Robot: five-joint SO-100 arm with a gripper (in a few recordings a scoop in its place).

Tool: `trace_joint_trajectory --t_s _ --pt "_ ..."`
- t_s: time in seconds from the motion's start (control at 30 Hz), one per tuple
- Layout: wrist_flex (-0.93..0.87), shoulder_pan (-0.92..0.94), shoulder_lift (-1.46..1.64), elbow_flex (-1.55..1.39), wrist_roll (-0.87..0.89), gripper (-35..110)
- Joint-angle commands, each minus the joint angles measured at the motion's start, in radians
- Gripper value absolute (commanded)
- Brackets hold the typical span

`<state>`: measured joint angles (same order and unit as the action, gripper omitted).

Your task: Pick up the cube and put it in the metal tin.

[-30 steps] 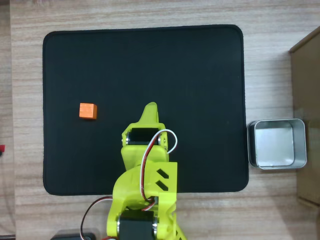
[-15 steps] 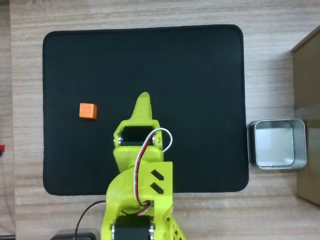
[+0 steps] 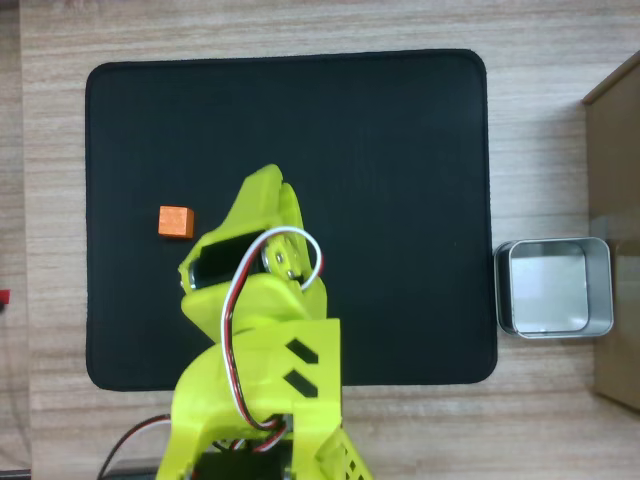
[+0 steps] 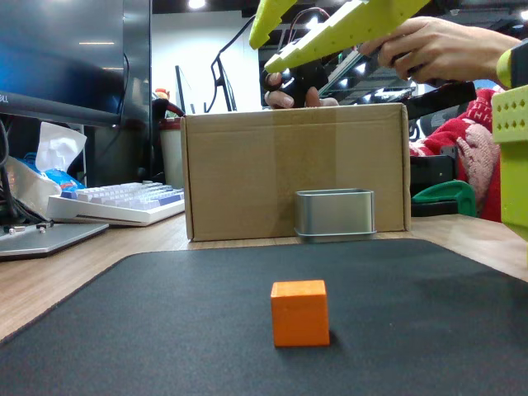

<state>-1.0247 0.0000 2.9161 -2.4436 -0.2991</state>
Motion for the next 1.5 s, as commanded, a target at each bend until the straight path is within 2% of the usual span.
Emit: trace_joint_trajectory --t_s 0.0,0.27,0.43,0.53,0.67,0.93,1.37,1.47 --pt "-0.037 -0.009 -0.034 0.058 -0.051 5" --pt "-0.216 -0.083 -0.367 0.310 -0.354 9" --pt "-0.230 -0.156 -0.526 0.333 -0.426 14" --pt "-0.258 -0.201 -0.601 0.365 -0.445 22" --pt "-0.259 -0.249 -0.713 0.394 -0.500 22" --pt "-0.385 -0.299 -0.767 0.399 -0.785 27" --pt "-0.336 -0.394 -0.980 0.422 -0.741 29" --pt "-0.279 -0.397 -1.026 0.422 -0.718 29"
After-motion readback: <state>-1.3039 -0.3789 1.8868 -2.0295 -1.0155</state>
